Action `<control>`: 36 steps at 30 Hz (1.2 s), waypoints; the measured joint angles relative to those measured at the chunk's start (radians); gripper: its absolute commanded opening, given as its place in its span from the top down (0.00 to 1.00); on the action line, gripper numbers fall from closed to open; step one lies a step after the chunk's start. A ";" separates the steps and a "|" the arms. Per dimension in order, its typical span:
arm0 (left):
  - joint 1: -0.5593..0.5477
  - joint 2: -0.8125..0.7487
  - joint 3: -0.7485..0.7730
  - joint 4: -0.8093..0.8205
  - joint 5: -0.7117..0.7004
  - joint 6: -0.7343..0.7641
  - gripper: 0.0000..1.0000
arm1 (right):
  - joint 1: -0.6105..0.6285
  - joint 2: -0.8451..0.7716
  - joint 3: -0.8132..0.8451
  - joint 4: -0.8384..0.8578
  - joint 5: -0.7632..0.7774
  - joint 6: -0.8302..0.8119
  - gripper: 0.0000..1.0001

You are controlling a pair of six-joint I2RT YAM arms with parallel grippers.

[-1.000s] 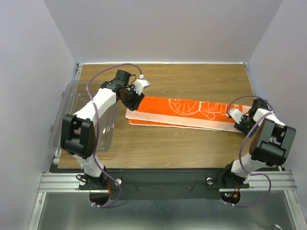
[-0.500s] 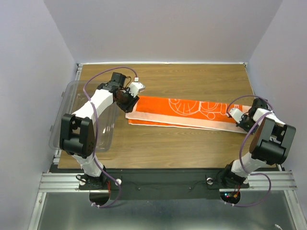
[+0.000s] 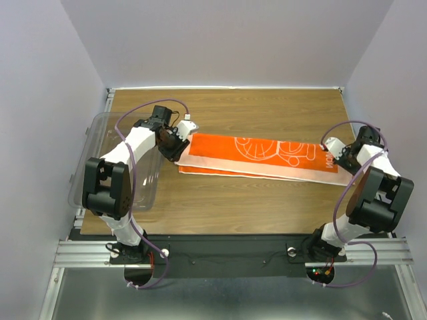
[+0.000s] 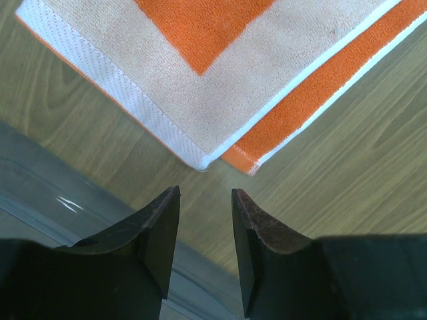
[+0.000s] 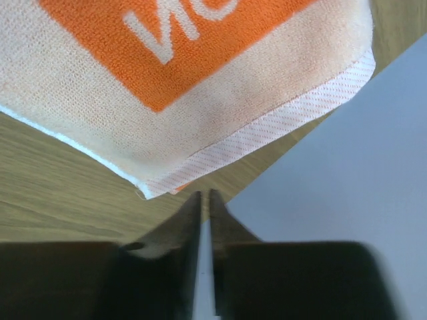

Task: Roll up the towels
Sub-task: Fold the towel

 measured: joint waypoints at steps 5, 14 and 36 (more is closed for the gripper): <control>0.000 0.000 -0.002 0.002 0.007 0.000 0.52 | -0.042 0.040 0.072 -0.061 -0.028 0.124 0.54; 0.000 0.000 -0.002 0.014 0.045 -0.044 0.52 | -0.197 0.089 0.240 -0.222 -0.190 0.489 0.62; 0.000 0.000 -0.006 0.049 0.089 -0.106 0.52 | -0.262 0.157 0.161 -0.220 -0.306 0.792 0.63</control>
